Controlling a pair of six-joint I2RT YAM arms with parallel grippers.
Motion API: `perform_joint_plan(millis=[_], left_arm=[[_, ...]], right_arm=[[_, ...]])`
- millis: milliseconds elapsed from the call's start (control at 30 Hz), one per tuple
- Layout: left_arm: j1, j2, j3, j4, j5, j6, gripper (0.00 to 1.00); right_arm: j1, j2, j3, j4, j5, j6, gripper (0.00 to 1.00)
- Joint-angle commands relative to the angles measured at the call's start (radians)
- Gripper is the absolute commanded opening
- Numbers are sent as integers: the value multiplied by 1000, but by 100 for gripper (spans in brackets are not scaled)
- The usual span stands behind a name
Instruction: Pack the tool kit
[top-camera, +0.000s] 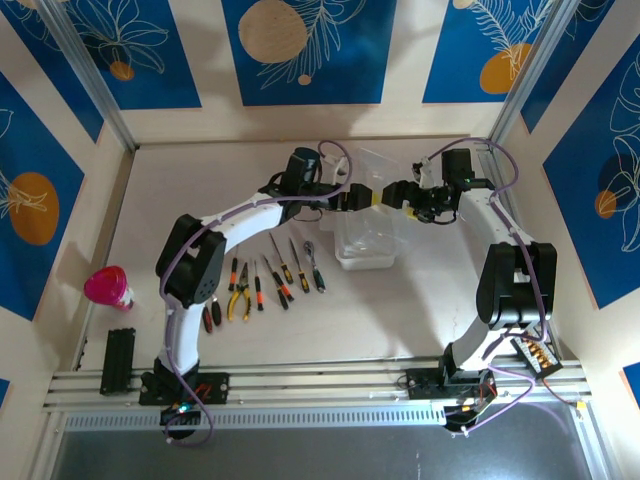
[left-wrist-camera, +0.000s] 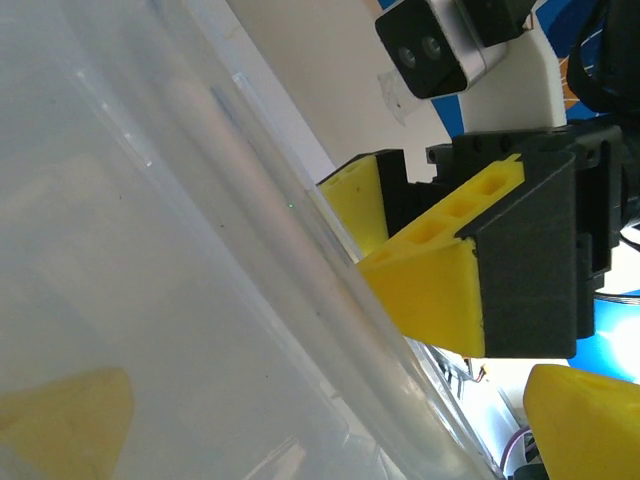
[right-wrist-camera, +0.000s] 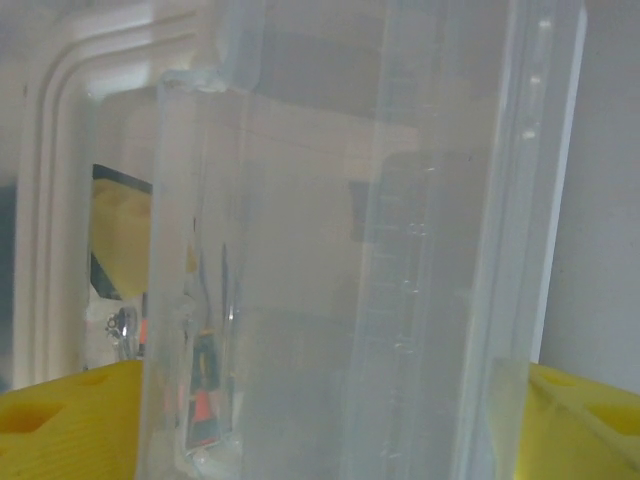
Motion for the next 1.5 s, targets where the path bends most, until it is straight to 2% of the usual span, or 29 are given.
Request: perform_joint_plan(millis=[0,100,467,633,1133,1333,1467], left_arm=[[-18,13,42,-10,12,13,100],[-21,17,45,-4,12,10,100],[-28,23,73,-4,15,-2,100],[-32,34,102,-15,17,-4,100],[-35,51,187,-66,23,-1,100],[-35,52,209,-80,23,5,100],[-38,61,219,-79,30,-1,100]], right_arm=[[-1,-41,33,-24,-3,-18,94],[-8,-59,47,-53,33,-20,100],[-18,-198,49,-134,162,-30,99],[21,-283,8,-163,250,-66,99],[380,-527,-191,-140,627,-195,99],[525,-515,-216,-104,858,-220,99],[589,-475,-222,-66,949,-234,99]])
